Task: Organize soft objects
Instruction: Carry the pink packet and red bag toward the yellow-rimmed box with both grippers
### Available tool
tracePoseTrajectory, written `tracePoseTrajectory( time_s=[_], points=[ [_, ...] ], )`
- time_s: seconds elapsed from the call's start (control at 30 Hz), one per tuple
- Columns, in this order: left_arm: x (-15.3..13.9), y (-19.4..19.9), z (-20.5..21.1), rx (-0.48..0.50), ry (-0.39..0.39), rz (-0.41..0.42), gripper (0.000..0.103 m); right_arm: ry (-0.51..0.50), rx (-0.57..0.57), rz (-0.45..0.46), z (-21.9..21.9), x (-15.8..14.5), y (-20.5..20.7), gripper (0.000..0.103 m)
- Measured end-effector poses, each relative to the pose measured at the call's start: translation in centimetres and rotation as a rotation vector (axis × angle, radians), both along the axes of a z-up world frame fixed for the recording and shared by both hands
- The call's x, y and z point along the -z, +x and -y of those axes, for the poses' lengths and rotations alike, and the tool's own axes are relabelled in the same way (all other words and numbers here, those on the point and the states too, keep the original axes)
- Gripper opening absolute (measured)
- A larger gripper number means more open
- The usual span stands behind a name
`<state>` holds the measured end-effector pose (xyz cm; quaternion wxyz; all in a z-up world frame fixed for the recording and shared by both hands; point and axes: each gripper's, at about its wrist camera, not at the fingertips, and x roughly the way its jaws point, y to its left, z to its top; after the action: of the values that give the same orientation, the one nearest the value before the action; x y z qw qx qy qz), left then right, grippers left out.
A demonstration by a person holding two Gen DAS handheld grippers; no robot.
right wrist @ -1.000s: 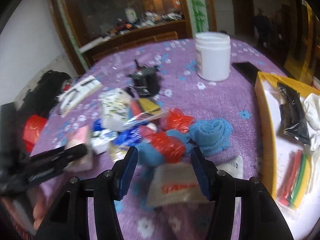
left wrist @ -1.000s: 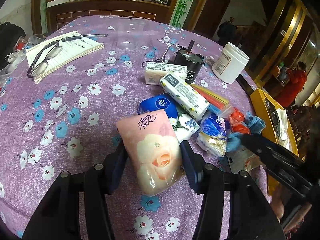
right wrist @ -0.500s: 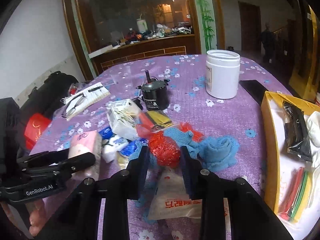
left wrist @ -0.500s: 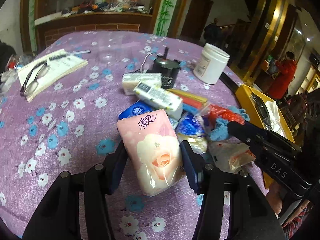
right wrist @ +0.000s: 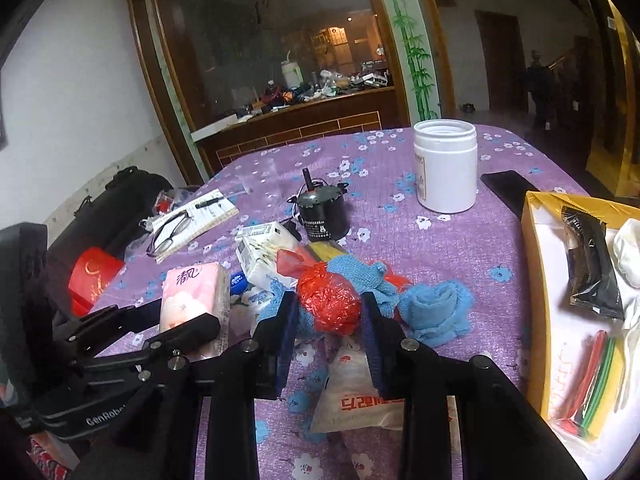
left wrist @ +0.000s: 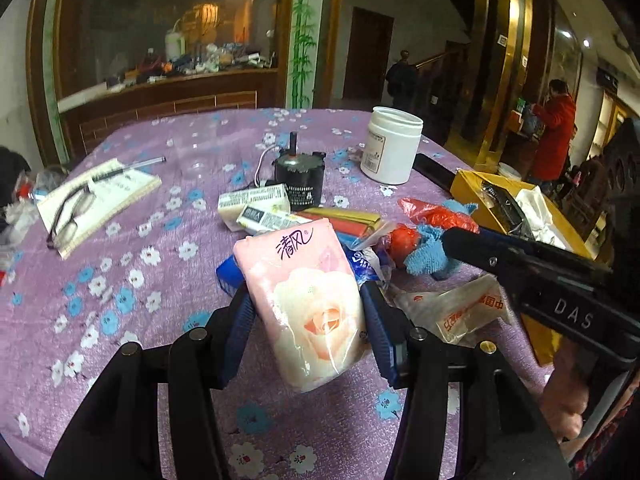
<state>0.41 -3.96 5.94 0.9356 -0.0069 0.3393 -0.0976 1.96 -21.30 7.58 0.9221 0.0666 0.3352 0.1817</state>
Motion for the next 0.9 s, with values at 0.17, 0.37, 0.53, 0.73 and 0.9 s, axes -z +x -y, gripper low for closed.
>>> tracePoseTrajectory(
  time_s=[0.17, 0.37, 0.53, 0.73, 0.9],
  points=[
    [0.0, -0.2, 0.9, -0.017, 0.066, 0.033, 0.052, 0.008, 0.008, 0.013, 0.3, -0.1, -0.1, 0.032],
    [-0.1, -0.9, 1.8, -0.035, 0.148, 0.097, 0.052, 0.008, 0.016, 0.035, 0.4, -0.4, -0.4, 0.033],
    [-0.3, -1.3, 2.1, -0.039, 0.173, 0.128, 0.052, 0.0, 0.04, 0.052, 0.7, -0.6, -0.5, 0.032],
    [-0.3, -1.6, 2.4, -0.049, 0.197, 0.149, 0.052, -0.003, 0.066, 0.086, 1.3, -1.0, -1.0, 0.033],
    [-0.3, -1.7, 2.5, -0.054, 0.207, 0.157, 0.052, 0.011, 0.084, 0.084, 1.8, -1.1, -1.3, 0.033]
  ],
)
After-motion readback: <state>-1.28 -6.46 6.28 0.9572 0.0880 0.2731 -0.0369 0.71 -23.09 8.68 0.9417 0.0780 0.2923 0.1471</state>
